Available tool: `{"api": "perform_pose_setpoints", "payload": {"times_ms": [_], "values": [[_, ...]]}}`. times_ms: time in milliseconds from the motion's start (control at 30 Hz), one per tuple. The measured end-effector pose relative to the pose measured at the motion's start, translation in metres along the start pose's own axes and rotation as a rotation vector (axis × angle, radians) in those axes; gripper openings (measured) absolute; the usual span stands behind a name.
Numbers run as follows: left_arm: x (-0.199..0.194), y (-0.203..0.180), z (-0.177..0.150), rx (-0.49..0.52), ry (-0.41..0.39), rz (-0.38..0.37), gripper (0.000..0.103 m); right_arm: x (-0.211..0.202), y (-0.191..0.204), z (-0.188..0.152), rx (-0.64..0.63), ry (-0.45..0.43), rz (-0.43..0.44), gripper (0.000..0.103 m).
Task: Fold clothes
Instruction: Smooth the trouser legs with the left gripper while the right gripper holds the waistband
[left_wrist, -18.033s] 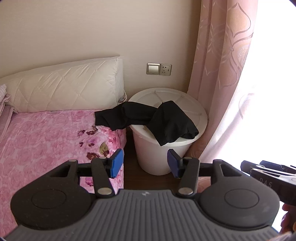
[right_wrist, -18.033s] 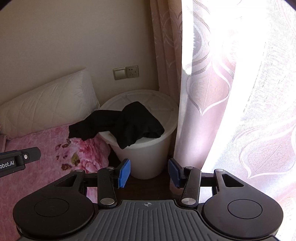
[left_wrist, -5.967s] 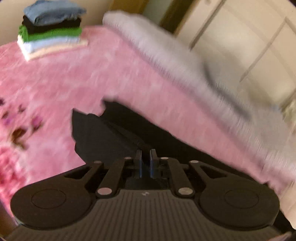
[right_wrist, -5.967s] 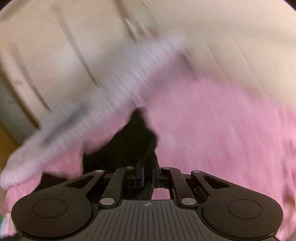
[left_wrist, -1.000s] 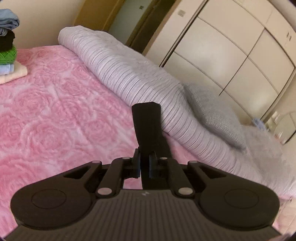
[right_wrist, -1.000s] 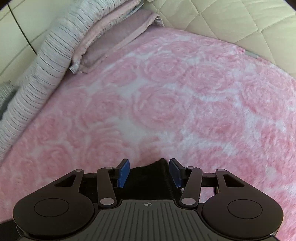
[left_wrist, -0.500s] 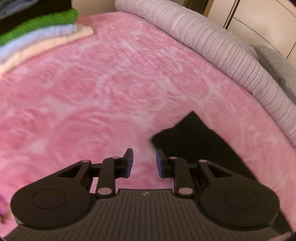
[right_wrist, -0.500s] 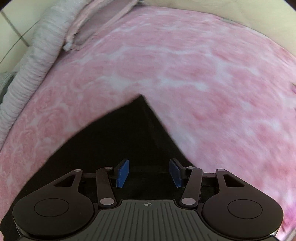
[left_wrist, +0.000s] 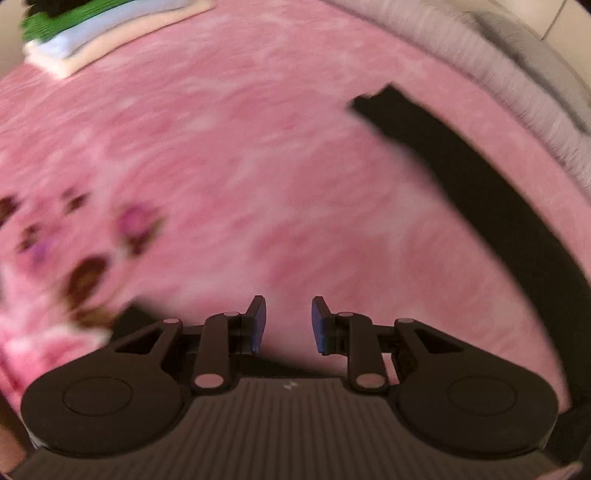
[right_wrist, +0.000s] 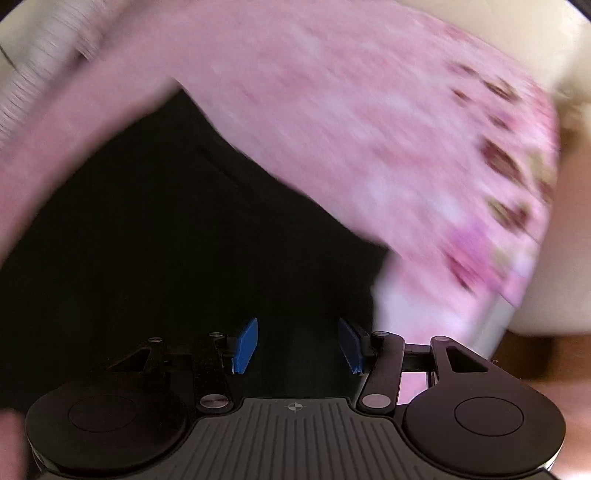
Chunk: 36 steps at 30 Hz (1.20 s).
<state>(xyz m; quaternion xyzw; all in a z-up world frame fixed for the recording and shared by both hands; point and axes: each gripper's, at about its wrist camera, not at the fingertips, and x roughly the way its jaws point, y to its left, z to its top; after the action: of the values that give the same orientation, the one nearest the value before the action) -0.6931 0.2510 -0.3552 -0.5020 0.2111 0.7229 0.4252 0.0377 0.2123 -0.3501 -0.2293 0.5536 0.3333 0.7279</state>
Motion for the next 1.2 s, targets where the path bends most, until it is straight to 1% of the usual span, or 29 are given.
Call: {"api": "perform_pose_setpoints", "payload": {"times_ms": [33,167,200,233,267,300,333,367,467,533,600,700,800,933,1000,1100,1167,1200], "values": [[-0.006,0.014,-0.004,-0.035,0.000,0.013,0.022,-0.001,-0.008,-0.006,0.039,0.008,-0.007,0.052],[-0.032,0.070,-0.018,-0.175,-0.001,0.066,0.022,-0.015,-0.032,-0.013,0.174,-0.005,0.081,0.052],[-0.038,0.084,-0.022,-0.227,0.000,0.075,0.023,-0.017,-0.034,-0.012,0.180,-0.008,0.101,0.052],[-0.043,0.096,-0.027,-0.280,-0.005,0.079,0.027,-0.018,-0.037,-0.011,0.186,-0.011,0.121,0.053],[-0.048,0.107,-0.033,-0.334,-0.015,0.075,0.029,-0.018,-0.040,-0.010,0.196,-0.013,0.141,0.054],[-0.051,0.116,-0.039,-0.389,-0.025,0.064,0.031,-0.016,-0.043,-0.010,0.212,-0.016,0.161,0.057],[-0.053,0.123,-0.045,-0.436,-0.031,0.048,0.031,-0.014,-0.046,-0.011,0.235,-0.019,0.180,0.061],[-0.052,0.129,-0.053,-0.483,-0.034,0.025,0.031,-0.010,-0.051,-0.013,0.273,-0.020,0.198,0.063],[-0.048,0.135,-0.069,-0.582,-0.036,-0.024,0.031,0.002,-0.066,-0.020,0.385,-0.025,0.253,0.065],[-0.052,0.134,-0.080,-0.628,-0.052,-0.068,0.031,0.004,-0.074,-0.024,0.424,-0.036,0.291,0.065],[-0.056,0.131,-0.091,-0.639,-0.072,-0.083,0.032,0.003,-0.080,-0.025,0.429,-0.054,0.330,0.065],[-0.058,0.129,-0.106,-0.646,-0.082,-0.095,0.032,0.003,-0.091,-0.023,0.419,-0.076,0.381,0.065],[-0.056,0.127,-0.117,-0.658,-0.086,-0.107,0.033,0.004,-0.102,-0.024,0.416,-0.074,0.427,0.065],[-0.052,0.125,-0.126,-0.633,-0.074,-0.103,0.034,0.005,-0.117,-0.028,0.402,-0.081,0.470,0.065],[-0.057,0.127,-0.134,-0.631,-0.085,-0.092,0.034,0.006,-0.123,-0.031,0.404,-0.083,0.487,0.065],[-0.058,0.134,-0.144,-0.667,-0.099,-0.097,0.034,0.008,-0.128,-0.036,0.406,-0.088,0.514,0.065],[-0.053,0.137,-0.145,-0.699,-0.116,-0.109,0.035,0.009,-0.128,-0.037,0.404,-0.092,0.531,0.066],[-0.051,0.136,-0.142,-0.699,-0.130,-0.107,0.036,0.010,-0.127,-0.037,0.402,-0.094,0.537,0.066]]}}
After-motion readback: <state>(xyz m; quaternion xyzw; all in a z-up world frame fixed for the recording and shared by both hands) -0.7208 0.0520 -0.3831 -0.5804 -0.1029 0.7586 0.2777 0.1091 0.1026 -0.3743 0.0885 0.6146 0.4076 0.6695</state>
